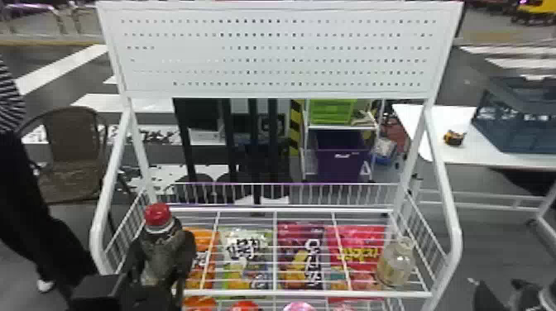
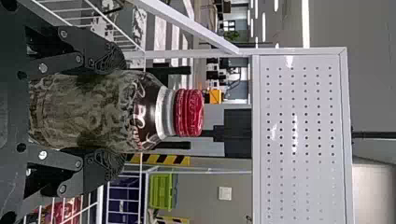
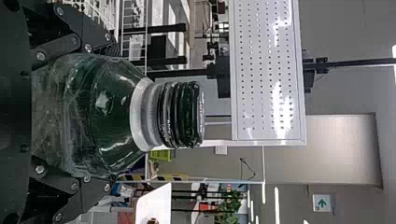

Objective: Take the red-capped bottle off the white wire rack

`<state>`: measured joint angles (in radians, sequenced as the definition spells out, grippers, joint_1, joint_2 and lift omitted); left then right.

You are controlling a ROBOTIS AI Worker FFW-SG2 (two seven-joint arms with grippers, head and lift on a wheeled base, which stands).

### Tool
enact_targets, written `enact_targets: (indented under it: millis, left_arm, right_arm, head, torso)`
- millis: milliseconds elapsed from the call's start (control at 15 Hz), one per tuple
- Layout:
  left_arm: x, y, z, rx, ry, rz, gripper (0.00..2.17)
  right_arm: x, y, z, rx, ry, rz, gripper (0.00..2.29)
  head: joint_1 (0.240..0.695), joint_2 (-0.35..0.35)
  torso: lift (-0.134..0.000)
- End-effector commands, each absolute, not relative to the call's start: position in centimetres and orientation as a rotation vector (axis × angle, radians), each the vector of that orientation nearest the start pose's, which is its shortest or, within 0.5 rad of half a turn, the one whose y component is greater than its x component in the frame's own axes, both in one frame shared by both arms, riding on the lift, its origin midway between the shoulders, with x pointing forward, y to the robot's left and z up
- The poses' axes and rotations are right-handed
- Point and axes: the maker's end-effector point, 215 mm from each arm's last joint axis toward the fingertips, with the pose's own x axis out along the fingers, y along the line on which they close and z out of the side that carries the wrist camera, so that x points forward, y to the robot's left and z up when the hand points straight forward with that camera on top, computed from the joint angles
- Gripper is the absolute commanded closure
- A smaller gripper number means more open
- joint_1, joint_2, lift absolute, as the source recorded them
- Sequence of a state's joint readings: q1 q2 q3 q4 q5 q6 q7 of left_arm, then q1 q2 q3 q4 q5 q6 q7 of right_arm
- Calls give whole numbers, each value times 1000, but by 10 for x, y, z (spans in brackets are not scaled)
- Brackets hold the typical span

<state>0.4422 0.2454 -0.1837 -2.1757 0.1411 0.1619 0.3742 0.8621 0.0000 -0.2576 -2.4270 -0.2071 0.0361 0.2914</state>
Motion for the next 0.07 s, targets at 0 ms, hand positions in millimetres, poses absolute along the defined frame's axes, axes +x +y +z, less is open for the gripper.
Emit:
enact_targets:
  millis: [0]
  left_arm:
    - [457, 217, -304, 11, 40, 82, 2013]
  right_arm:
    - [347, -276, -268, 18, 19, 124, 512]
  head:
    - [499, 0]
  torso:
    - [0]
